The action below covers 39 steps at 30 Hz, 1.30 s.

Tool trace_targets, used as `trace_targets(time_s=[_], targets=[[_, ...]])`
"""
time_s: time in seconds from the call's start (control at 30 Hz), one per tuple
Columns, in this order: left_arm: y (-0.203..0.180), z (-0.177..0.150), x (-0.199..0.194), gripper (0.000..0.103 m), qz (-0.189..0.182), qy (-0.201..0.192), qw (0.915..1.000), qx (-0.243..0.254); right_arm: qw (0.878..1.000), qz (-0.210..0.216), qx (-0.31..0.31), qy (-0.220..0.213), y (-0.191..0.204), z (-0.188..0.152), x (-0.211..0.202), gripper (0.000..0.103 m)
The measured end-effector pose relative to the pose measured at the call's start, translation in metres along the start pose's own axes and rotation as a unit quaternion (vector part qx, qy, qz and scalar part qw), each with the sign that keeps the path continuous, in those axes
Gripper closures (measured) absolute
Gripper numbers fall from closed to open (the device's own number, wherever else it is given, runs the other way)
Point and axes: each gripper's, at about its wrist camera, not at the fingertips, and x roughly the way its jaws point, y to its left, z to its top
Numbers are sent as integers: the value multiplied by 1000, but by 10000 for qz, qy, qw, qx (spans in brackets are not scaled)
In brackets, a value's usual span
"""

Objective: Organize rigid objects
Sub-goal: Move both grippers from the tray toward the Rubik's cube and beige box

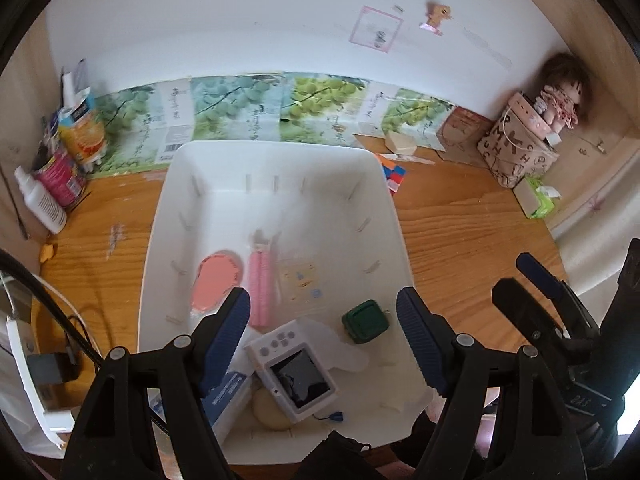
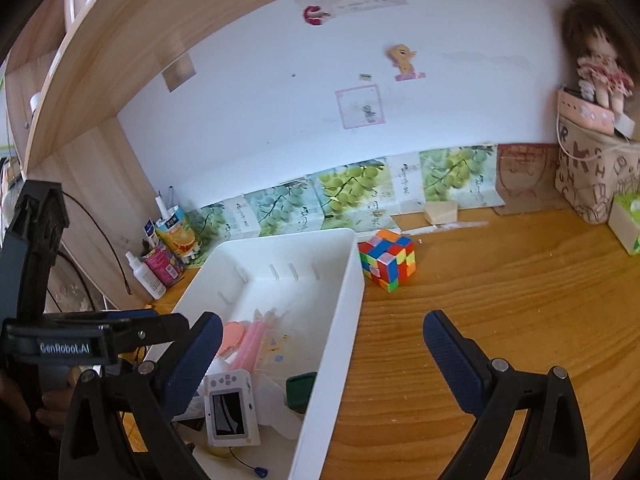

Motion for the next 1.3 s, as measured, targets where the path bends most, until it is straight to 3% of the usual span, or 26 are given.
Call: trace_targets(time_s=[0.33,0.63,0.97,1.3], targets=[[-36,33,10,24,361,232,9981,432,9997,-197,-144,68,-38,17,6,2],[-89,88,19,24,711,165,9924,986,9970,-416,-645,130,-79,41,22,2],[-137,124,73,24,1028,503,9806,1589,9959,-560,-681,219,-139,91,61,2],[-140,140,132,24,1350,951,9723,1652,9939,-686,-704,496,-179,128,136,2]])
